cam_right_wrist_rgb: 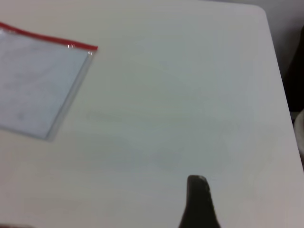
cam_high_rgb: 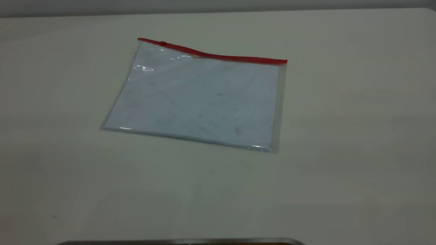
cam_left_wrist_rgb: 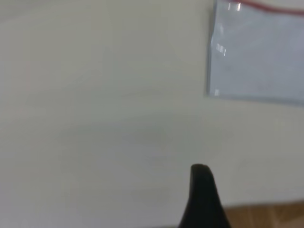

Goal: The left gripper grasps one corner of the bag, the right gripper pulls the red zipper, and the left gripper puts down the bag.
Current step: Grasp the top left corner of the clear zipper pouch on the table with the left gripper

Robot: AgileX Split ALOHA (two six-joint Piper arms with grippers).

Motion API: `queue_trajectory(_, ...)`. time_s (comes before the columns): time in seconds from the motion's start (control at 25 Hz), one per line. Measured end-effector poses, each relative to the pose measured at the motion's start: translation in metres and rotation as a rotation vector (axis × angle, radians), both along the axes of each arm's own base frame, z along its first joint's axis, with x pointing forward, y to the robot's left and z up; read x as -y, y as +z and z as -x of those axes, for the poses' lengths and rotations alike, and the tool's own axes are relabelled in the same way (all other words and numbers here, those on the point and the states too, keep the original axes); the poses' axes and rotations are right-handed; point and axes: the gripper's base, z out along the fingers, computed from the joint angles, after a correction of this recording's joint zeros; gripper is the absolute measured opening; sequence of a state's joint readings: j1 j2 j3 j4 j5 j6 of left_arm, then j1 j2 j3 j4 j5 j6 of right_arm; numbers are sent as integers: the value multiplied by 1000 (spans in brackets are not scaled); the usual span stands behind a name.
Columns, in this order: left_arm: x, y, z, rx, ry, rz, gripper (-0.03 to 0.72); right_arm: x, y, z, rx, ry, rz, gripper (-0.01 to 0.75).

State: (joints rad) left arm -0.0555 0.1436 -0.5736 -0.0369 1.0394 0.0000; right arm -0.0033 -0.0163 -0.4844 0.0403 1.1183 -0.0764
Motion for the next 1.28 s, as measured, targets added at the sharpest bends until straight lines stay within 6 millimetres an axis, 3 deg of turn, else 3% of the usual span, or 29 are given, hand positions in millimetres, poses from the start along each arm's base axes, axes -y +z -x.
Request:
queue_trajectory(0.2,8,32,-59,-73,-11,64,590,0,26,-10,50,-4,-8,585)
queue_trajectory(0.4,17,29,-139,-149,-6,140,590,-6,45,-43,-31,32,-77,585)
queue_trajectory(0.64,26,-5,-226,-232,-29,173,590,-7,41,-76,-142,47,-79,585)
queue_trajectory(0.88,33,-53,-305,-331,-43,182,590,-10,38,-100,-168,55,-116,585)
queue_trajectory(1.08,38,-87,-358,-396,-47,200,590,-9,33,-123,-219,44,-121,585)
queue_trajectory(1.28,40,-115,-404,-443,-83,188,590,-8,33,-165,-258,25,-125,585)
